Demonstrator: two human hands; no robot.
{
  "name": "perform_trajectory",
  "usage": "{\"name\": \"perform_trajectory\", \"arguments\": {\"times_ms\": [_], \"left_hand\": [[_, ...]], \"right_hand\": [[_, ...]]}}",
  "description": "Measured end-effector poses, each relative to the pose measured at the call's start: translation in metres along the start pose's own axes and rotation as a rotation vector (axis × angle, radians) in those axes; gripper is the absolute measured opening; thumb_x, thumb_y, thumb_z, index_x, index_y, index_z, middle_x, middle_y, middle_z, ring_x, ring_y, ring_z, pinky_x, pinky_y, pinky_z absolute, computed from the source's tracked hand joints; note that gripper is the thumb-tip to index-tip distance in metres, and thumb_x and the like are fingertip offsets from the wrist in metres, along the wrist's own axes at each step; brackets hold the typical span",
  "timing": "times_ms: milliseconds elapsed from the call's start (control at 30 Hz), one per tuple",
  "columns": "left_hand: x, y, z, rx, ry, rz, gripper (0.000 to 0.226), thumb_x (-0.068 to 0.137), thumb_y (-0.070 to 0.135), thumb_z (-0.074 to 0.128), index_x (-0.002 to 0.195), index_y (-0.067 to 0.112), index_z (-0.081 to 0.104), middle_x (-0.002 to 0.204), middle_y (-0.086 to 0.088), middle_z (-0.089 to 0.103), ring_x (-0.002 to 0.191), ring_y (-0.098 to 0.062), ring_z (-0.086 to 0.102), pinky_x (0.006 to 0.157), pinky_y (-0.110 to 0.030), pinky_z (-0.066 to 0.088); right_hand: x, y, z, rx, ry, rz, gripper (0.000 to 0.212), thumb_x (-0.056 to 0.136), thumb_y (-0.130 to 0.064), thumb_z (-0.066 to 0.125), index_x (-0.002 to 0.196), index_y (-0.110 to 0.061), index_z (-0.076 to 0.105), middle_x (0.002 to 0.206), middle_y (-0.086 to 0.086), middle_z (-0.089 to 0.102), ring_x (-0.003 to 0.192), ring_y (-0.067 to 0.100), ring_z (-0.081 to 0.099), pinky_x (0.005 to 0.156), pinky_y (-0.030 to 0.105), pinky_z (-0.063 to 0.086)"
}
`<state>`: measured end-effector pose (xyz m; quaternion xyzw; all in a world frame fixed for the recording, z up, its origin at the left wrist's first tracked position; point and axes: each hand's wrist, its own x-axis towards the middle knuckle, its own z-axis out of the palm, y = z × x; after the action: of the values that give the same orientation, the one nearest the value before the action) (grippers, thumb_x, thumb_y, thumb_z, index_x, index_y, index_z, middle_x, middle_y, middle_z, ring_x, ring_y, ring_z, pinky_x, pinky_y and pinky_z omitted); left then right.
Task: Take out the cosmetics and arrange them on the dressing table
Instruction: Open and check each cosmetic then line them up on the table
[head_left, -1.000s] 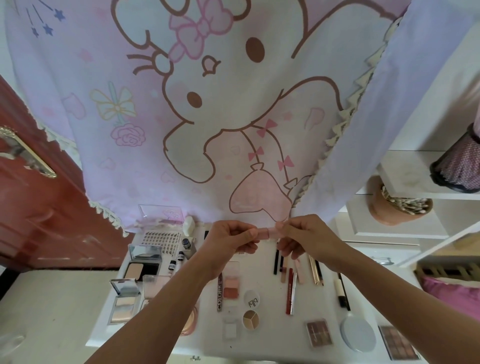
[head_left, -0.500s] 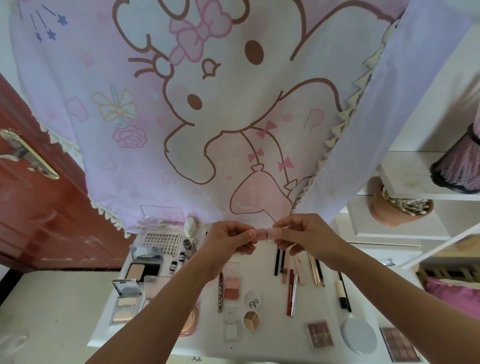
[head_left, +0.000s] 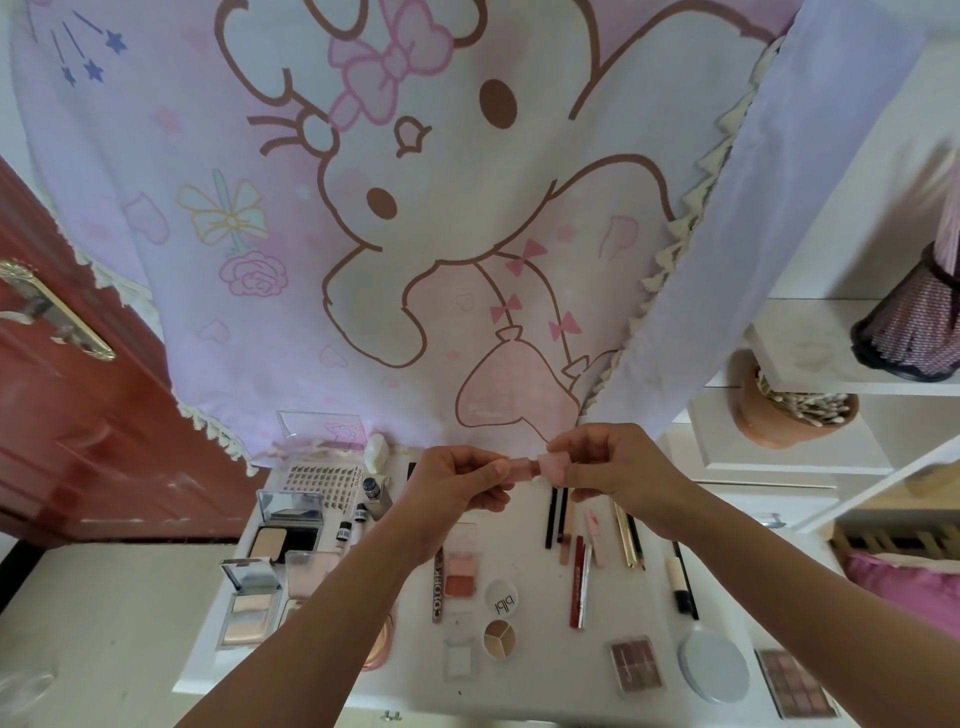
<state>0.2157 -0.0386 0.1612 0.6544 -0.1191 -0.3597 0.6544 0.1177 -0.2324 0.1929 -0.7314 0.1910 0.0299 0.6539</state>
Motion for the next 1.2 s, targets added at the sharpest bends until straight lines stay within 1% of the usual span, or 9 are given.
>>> {"name": "perform_trajectory", "arguments": {"times_ms": [133,267,400,633,733,800,967,1100,1200], "left_hand": [[-0.001,0.0,0.002,-0.006,-0.001,-0.003,0.019,0.087,0.011,0.067,0.102,0.0,0.07,0.086,-0.017,0.071,0.075,-0.023,0.067,0.074,-0.03,0.056],[-0.001,-0.001,0.002,-0.015,0.007,0.0,0.021,0.086,0.011,0.068,0.103,-0.002,0.069,0.088,-0.019,0.071,0.074,-0.024,0.067,0.073,-0.03,0.056],[-0.001,-0.003,0.003,-0.03,0.007,-0.003,0.021,0.085,0.011,0.069,0.102,-0.001,0.07,0.086,-0.019,0.072,0.075,-0.024,0.067,0.072,-0.029,0.055],[-0.002,-0.01,0.004,-0.058,0.008,-0.013,0.02,0.085,0.01,0.068,0.102,-0.002,0.07,0.083,-0.018,0.071,0.076,-0.027,0.066,0.073,-0.031,0.055],[-0.002,-0.011,0.002,-0.069,0.018,-0.012,0.02,0.085,0.008,0.068,0.102,-0.002,0.069,0.083,-0.019,0.07,0.076,-0.027,0.066,0.072,-0.03,0.055],[-0.001,-0.012,0.001,-0.068,0.024,-0.011,0.021,0.085,0.008,0.069,0.102,-0.003,0.068,0.085,-0.02,0.071,0.076,-0.028,0.066,0.072,-0.03,0.055],[0.0,-0.014,0.0,-0.048,0.027,-0.003,0.022,0.085,0.008,0.07,0.103,-0.003,0.068,0.091,-0.022,0.071,0.078,-0.028,0.067,0.072,-0.03,0.055],[0.002,-0.014,0.001,-0.051,0.034,-0.009,0.021,0.084,0.007,0.071,0.102,-0.003,0.068,0.094,-0.023,0.071,0.078,-0.028,0.068,0.074,-0.031,0.055],[0.002,-0.015,0.001,-0.05,0.026,-0.01,0.023,0.084,0.008,0.071,0.104,-0.003,0.068,0.093,-0.023,0.071,0.078,-0.027,0.068,0.073,-0.031,0.055]], "right_hand": [[-0.001,0.002,-0.003,-0.009,-0.01,-0.004,0.021,0.081,-0.002,0.077,0.101,-0.007,0.07,0.088,0.006,0.073,0.079,0.015,0.068,0.067,0.026,0.056],[-0.003,-0.001,-0.004,0.047,-0.032,0.049,0.025,0.085,-0.015,0.075,0.109,-0.011,0.067,0.097,0.009,0.074,0.087,0.024,0.073,0.069,0.027,0.057],[-0.004,0.0,-0.005,0.02,-0.052,0.082,0.024,0.085,-0.022,0.075,0.105,-0.008,0.073,0.092,0.01,0.076,0.083,0.025,0.073,0.071,0.029,0.057],[-0.002,0.002,-0.005,-0.013,-0.038,0.053,0.023,0.082,-0.002,0.075,0.103,-0.01,0.068,0.09,0.005,0.073,0.079,0.013,0.071,0.069,0.025,0.056],[0.0,0.0,-0.004,0.037,-0.063,0.132,0.025,0.087,-0.022,0.072,0.11,-0.012,0.066,0.1,0.01,0.073,0.085,0.025,0.073,0.07,0.03,0.056],[0.001,0.0,-0.004,0.037,-0.076,0.19,0.033,0.091,-0.036,0.066,0.108,-0.008,0.069,0.096,0.014,0.074,0.081,0.028,0.073,0.068,0.032,0.055],[0.002,-0.001,-0.005,0.016,-0.088,0.142,0.032,0.08,-0.022,0.079,0.108,-0.009,0.069,0.097,0.013,0.074,0.084,0.023,0.072,0.069,0.027,0.055],[0.005,0.0,-0.002,0.035,-0.11,0.219,0.033,0.09,-0.034,0.067,0.108,-0.007,0.069,0.099,0.013,0.074,0.084,0.028,0.073,0.069,0.03,0.056],[0.006,0.0,-0.002,0.004,-0.104,0.192,0.026,0.089,-0.027,0.07,0.103,-0.004,0.072,0.09,0.014,0.075,0.077,0.022,0.072,0.068,0.027,0.056]]}}
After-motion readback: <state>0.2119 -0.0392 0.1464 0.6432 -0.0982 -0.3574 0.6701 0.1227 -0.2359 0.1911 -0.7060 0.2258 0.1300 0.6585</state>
